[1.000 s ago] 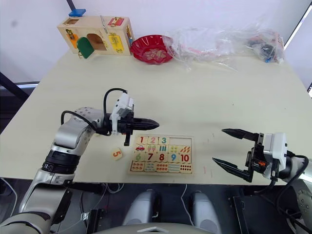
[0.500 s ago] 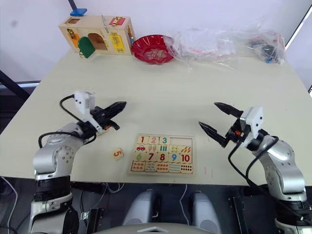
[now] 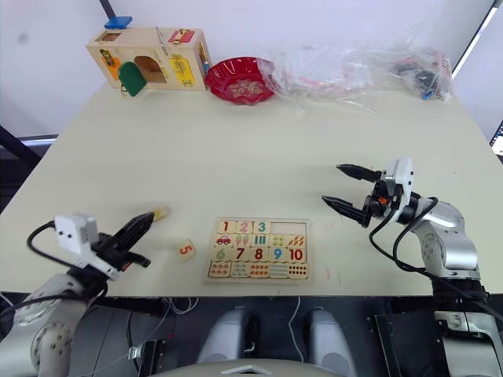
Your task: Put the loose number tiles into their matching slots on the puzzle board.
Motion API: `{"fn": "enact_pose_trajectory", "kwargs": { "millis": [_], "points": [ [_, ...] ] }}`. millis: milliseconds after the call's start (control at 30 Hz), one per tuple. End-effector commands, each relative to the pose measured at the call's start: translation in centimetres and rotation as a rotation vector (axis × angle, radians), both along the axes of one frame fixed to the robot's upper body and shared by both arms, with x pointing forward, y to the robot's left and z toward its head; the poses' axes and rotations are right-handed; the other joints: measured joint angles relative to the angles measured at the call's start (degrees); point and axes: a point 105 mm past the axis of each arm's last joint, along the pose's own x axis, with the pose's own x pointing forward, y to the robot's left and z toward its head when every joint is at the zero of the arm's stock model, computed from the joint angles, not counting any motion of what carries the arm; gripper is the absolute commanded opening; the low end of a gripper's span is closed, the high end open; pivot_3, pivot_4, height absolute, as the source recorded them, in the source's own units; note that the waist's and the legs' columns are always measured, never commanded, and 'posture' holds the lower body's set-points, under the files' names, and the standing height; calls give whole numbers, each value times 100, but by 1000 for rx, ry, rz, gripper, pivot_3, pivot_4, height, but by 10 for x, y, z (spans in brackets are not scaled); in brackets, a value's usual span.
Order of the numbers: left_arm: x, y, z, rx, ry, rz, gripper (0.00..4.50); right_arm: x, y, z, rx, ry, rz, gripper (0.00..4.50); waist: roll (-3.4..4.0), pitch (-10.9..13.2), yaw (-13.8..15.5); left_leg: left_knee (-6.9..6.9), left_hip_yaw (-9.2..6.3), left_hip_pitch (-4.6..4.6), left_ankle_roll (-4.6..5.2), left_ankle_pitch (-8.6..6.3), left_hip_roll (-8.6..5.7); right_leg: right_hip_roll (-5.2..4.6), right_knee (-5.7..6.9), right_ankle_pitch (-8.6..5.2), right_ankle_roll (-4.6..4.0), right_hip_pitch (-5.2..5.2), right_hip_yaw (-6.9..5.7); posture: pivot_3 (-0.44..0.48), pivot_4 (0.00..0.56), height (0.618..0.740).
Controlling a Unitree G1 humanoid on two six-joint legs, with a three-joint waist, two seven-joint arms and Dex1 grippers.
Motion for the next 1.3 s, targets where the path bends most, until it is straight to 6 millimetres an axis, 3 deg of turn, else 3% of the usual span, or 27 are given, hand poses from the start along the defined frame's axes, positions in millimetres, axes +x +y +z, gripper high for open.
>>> {"fn": "enact_pose_trajectory", "kwargs": {
  "millis": [33, 100, 167, 200, 267, 333, 400, 500, 733, 1300],
  "points": [
    [-19, 19, 1, 15, -1, 10, 261, -9, -18, -5, -38, 37, 10, 4500, 0, 0, -10, -10, 0, 7, 0, -1, -1, -8, -6, -2, -2, 1, 5, 0, 150, 740],
    [-26, 26, -3, 12, 13, 17, 795, -14, -24, -9, -58, 60, 12, 4500, -2, 1, -8, -27, 1, 18, 1, -1, -4, -11, -12, -2, -2, 1, 19, 0, 150, 740],
    [-35, 35, -9, 20, 34, 30, 1873, -23, -35, -13, -69, 93, -7, 4500, -3, 1, -8, -33, 1, 27, 1, -1, -3, -11, -15, -3, -2, 5, 21, 0, 150, 740],
    [-38, 38, -11, 26, 43, 31, 1873, -28, -40, -14, -73, 103, -15, 4500, -3, 1, -1, -33, 1, 27, 1, -1, -3, -11, -15, -3, -2, 5, 21, 0, 150, 740],
    [-43, 40, -13, 30, 52, 27, 2673, -34, -47, -14, -76, 115, -28, 4500, -3, 0, -4, -40, 0, 33, 0, -1, -2, -16, -17, -5, -6, 7, 20, 0, 150, 740],
    [-46, 44, -17, 32, 61, 33, 3781, -40, -54, -14, -84, 122, -45, 4500, -3, 0, -15, -51, 5, 37, 0, -1, 1, -22, -22, -6, -6, 6, 27, 0, 150, 740],
    [-49, 47, -23, 36, 78, 30, 4455, -46, -60, -18, -101, 130, -61, 4500, -7, -2, -23, -54, 5, 42, -1, -2, 3, -23, -22, -6, -6, 5, 28, 0, 150, 740],
    [-49, 46, -25, 36, 90, -3, 4455, -52, -74, -16, -89, 122, -131, 4500, -9, -3, -23, -60, 3, 44, -2, -2, 4, -23, -24, -10, -10, 0, 26, 0, 150, 740],
    [-41, 43, -21, 37, 79, -28, 4455, -63, -81, -23, -110, 136, -173, 4500, -10, -4, -22, -63, 6, 43, -27, -17, 8, -32, -27, -10, -10, -2, 25, 0, 150, 740],
    [-20, 39, -14, 39, 54, -63, 4455, -76, -77, -24, -104, 119, -248, 4500, -9, -3, -20, -66, 6, 43, -28, -18, 9, -34, -32, -11, -8, -3, 25, 0, 150, 740]
  ]
}}
